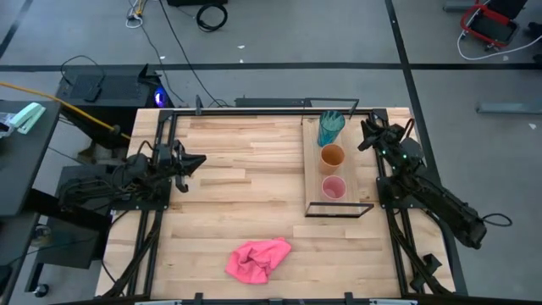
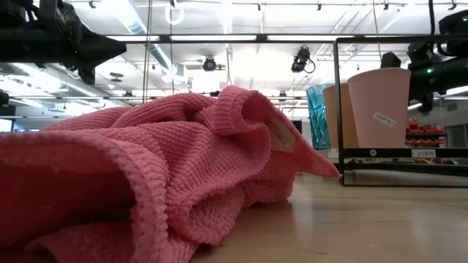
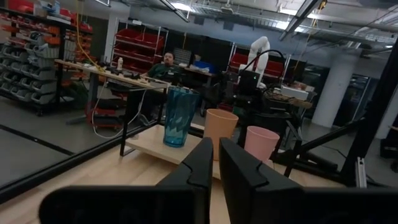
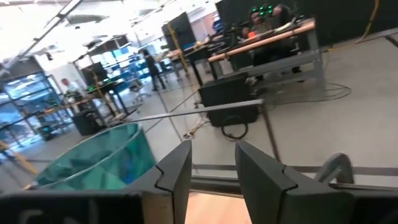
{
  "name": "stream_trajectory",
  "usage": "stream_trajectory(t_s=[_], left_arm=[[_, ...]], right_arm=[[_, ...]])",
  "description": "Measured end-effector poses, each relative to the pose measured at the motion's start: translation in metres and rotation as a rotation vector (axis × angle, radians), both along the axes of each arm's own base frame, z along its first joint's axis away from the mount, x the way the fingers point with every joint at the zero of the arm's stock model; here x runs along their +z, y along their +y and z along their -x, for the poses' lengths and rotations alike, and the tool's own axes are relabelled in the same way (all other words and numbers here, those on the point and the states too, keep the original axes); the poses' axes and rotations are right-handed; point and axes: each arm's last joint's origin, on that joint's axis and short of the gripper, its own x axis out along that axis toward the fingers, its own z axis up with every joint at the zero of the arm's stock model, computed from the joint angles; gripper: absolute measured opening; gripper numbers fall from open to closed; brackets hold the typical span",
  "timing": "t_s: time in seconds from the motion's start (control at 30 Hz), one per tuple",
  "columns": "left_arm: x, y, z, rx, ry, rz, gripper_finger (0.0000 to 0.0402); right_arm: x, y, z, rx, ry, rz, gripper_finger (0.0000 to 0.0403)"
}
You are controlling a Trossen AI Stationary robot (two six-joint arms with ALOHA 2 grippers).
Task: Stack small to large cups/mugs on shelf
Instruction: Return to Home Position
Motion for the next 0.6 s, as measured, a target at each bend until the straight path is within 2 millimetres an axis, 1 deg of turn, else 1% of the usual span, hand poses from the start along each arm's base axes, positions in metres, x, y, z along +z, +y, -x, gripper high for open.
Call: stream_trajectory(t_s=[0.17, 0.6], left_arm=[[-0.003, 0.000, 0.000, -0.001, 0.030, 0.011, 0.0028], [-0.020, 0.000, -0.001, -0.001, 0.202, 0.039, 0.0040]], right_arm=[[-0.001, -0.002, 0.002, -0.029, 0.018, -0.005, 0.0130], [-0.011, -0.009, -0.004, -0.024, 0.212, -0.042, 0.0130]])
